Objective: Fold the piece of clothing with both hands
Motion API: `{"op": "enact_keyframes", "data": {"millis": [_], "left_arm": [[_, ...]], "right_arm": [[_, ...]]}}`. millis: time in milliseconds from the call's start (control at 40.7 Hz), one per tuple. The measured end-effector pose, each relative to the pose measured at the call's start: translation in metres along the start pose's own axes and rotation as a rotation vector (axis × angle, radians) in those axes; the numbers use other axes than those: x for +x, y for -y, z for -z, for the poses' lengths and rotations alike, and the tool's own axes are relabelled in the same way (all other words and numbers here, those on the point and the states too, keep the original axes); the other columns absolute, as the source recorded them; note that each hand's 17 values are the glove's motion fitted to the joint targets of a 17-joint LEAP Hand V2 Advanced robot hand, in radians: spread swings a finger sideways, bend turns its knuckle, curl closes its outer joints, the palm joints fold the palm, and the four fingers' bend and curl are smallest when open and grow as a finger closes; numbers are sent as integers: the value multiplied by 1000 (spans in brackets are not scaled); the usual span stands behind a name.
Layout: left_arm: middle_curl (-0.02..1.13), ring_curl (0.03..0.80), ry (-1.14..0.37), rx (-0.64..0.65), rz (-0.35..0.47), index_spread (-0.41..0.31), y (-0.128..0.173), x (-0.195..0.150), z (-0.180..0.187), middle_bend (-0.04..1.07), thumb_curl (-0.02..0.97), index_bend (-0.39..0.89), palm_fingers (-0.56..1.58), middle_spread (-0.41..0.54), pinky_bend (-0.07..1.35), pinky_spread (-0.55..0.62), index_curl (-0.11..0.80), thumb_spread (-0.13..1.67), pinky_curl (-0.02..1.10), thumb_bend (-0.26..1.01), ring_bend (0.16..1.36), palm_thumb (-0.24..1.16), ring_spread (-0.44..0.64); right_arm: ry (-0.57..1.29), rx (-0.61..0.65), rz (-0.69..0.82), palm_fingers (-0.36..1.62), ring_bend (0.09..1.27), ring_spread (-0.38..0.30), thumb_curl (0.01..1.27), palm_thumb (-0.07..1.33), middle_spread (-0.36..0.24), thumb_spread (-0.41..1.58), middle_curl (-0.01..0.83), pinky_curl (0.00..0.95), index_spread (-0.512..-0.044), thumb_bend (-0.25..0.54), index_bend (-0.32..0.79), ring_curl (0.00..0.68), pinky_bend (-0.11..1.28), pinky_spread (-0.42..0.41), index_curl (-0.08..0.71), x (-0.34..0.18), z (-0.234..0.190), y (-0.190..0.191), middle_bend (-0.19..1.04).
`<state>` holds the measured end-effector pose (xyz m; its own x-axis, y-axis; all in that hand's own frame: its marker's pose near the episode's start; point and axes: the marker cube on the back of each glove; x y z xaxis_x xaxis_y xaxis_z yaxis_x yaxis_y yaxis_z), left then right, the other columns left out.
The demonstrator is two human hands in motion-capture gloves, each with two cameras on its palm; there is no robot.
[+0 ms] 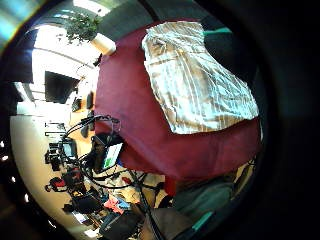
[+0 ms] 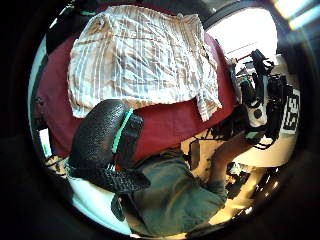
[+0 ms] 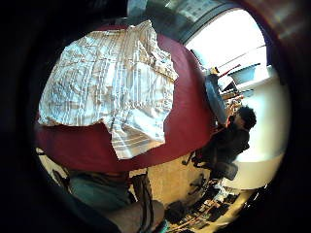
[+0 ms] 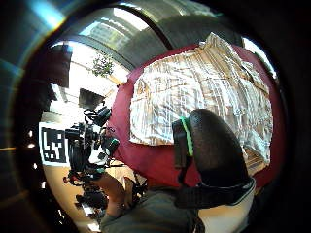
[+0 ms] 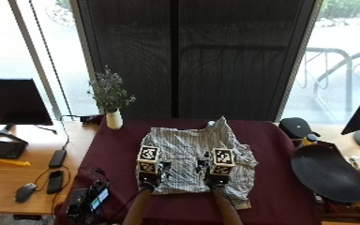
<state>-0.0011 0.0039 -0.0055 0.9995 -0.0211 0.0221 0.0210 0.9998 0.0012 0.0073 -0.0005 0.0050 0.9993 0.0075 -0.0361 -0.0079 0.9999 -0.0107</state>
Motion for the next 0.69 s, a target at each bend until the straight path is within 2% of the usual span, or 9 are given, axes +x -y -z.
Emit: {"op": "enact_keyframes", "data": {"millis": [25,98,246,443,688], "left_arm": [[77,84,3,1,3,-64,-1,0,1,266,47,207,646,-18,319,89,61,443,48,127,421,205,47],[145,154,16,4,12,-87,-3,-1,4,260,71,190,620,-25,336,128,106,648,107,132,444,226,64],[217,212,8,4,5,-113,-3,1,5,241,112,179,591,-32,337,178,171,903,157,116,455,241,87],[269,242,-8,5,-23,-127,-6,4,9,219,156,166,577,-36,331,211,228,1063,190,81,452,249,100],[319,270,-8,52,-38,-129,-16,8,21,207,202,147,559,-38,330,228,265,1135,224,35,456,264,106]], "right_arm": [[-3,-1,0,368,243,60,67,341,11,446,43,104,-171,232,177,41,464,128,49,1,-1,0,184],[-9,-7,0,342,254,85,98,382,16,672,76,164,-231,259,170,83,501,173,99,4,-5,0,181],[12,-26,25,309,265,115,145,408,21,966,125,223,-296,264,167,128,527,224,158,-1,3,-6,180],[-25,-5,42,287,272,134,191,416,23,1162,172,260,-331,238,162,162,543,252,204,-1,3,-5,178],[-34,24,59,269,276,143,233,421,24,1248,214,290,-344,187,159,194,558,255,242,4,16,-14,175]]}}
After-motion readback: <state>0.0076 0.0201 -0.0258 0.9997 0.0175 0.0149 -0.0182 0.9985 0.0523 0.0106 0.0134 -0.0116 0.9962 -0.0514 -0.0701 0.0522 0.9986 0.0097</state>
